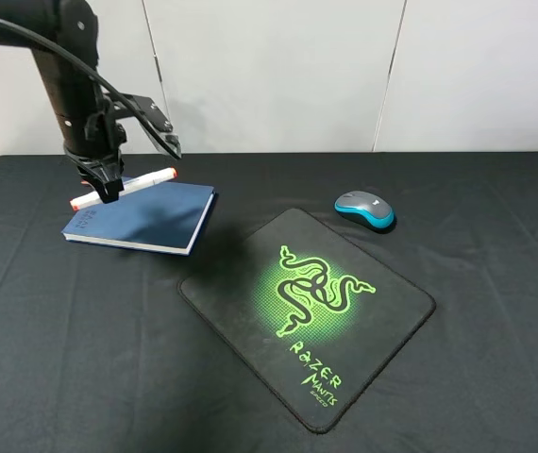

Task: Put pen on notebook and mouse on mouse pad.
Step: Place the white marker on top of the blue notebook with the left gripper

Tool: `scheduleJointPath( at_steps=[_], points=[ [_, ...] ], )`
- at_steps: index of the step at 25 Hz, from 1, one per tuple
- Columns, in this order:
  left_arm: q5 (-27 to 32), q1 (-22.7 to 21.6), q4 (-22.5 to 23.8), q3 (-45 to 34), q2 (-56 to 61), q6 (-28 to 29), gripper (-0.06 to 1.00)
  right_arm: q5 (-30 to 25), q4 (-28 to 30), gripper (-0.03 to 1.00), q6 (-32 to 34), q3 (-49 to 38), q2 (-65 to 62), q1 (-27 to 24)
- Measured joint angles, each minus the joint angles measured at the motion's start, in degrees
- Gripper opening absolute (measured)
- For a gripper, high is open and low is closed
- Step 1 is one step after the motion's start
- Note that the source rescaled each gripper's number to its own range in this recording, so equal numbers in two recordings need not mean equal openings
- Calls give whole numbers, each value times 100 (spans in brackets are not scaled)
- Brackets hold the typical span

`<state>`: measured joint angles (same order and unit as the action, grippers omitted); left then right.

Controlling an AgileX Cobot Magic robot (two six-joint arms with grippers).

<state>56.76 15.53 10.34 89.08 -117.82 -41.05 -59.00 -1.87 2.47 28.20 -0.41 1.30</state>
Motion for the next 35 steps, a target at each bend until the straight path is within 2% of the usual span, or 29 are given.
scheduleJointPath(
  at_steps=[4,13,16,27,28,29,33,35],
  points=[
    [-268,0,0,37,-319,-532,0,0,0,100,0,0,0,0],
    [-850,-234,-16,37,-625,-1170,0,0,0,100,0,0,0,0],
    [-955,-316,0,37,-625,-1235,0,0,0,100,0,0,0,0],
    [-1105,-333,-379,37,-625,-1251,1,0,0,100,0,0,0,0],
    [-1105,-333,-421,37,-625,-1251,5,0,0,100,0,0,0,0],
    [-1105,-333,-473,37,-625,-1253,15,0,0,100,0,0,0,0],
    [-1105,-333,-561,37,-625,-1258,78,0,0,100,0,0,0,0],
    [-1140,-333,-567,37,-625,-1258,91,0,0,100,0,0,0,0]
  ],
)
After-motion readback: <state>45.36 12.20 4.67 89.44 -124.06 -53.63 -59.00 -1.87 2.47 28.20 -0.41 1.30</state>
